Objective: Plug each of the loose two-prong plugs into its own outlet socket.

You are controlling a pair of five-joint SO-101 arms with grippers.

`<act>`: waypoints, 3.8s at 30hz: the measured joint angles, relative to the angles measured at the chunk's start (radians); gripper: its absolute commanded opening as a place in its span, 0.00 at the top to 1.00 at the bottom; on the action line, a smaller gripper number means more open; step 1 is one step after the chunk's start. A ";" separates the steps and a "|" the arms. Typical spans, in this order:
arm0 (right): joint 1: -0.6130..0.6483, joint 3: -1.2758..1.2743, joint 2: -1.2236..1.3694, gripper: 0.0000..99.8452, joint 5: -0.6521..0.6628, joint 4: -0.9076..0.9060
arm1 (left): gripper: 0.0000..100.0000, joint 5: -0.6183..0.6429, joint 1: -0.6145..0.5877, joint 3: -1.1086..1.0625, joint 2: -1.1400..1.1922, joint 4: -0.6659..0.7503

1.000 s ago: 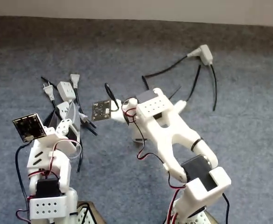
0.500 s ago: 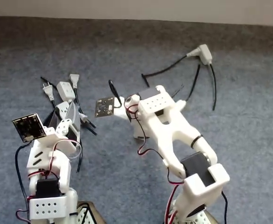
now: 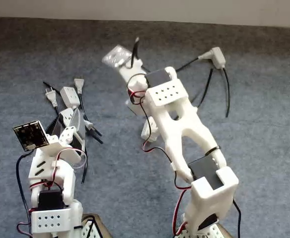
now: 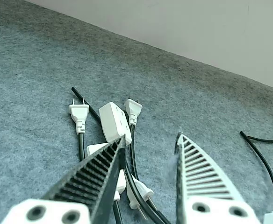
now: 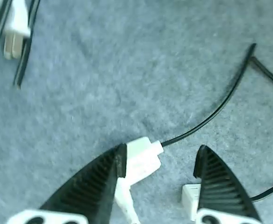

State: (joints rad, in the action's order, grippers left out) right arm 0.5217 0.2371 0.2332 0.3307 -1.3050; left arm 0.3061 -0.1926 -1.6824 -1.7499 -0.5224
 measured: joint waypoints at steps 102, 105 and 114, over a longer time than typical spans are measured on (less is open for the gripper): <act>-0.667 0.783 0.968 0.73 0.891 1.229 | 0.81 0.000 0.000 0.000 0.000 0.000; -0.680 0.918 0.959 0.73 0.712 1.142 | 0.81 0.000 0.000 0.000 0.000 0.000; -0.704 1.382 0.738 0.73 0.316 0.319 | 0.81 0.000 0.000 0.000 0.000 0.000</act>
State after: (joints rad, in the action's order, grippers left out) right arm -0.1826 1.6195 0.9712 0.6467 -0.9858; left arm 0.3061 -0.1926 -1.6824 -1.7499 -0.5224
